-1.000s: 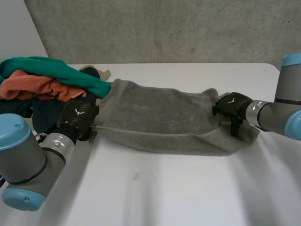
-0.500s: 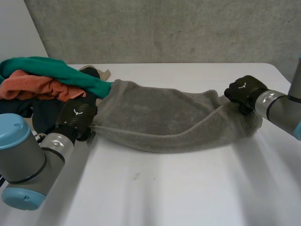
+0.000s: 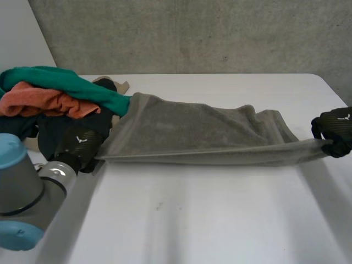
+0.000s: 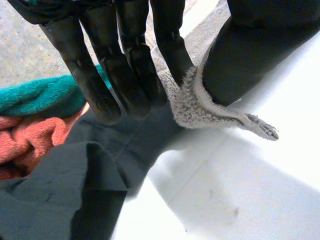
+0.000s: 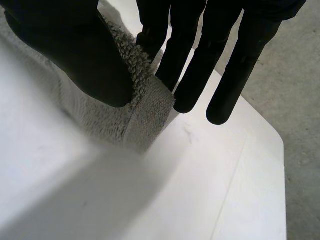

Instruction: Fold the laundry.

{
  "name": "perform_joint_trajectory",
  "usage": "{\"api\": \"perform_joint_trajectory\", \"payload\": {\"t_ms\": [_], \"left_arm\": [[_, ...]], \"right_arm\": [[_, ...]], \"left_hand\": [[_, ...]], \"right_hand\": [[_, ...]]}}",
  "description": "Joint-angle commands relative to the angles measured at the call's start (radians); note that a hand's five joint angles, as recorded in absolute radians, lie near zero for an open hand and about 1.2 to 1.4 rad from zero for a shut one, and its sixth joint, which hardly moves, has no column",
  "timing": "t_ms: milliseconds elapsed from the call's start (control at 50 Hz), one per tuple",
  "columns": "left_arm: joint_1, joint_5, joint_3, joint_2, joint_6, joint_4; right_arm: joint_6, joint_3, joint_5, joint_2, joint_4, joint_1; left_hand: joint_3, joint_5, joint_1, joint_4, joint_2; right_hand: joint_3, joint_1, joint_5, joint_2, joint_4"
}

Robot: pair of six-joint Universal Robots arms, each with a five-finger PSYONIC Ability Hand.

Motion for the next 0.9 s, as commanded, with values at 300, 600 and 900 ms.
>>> {"api": "perform_joint_trajectory", "payload": {"t_ms": [300, 600, 900], "left_arm": [[-0.010, 0.013, -0.122, 0.458, 0.276, -0.580], [-0.167, -0.004, 0.299, -0.103, 0.287, -0.147], [-0.172, -0.048, 1.046, -0.401, 0.275, 0.045]], "right_arm": [[-0.586, 0.184, -0.091, -0.306, 0.468, -0.328], [-0.241, -0.020, 0.042, 0.089, 0.011, -0.077], [0.070, -0.429, 0.319, 0.208, -0.526, 0.144]], "left_hand": [[0.205, 0.242, 0.239, 0.199, 0.201], [0.205, 0.242, 0.239, 0.199, 0.201], [0.205, 0.242, 0.239, 0.199, 0.201]], "right_hand": [[0.213, 0.282, 0.231, 0.222, 0.200], [0.213, 0.282, 0.231, 0.222, 0.200], [0.213, 0.282, 0.231, 0.222, 0.200]]}}
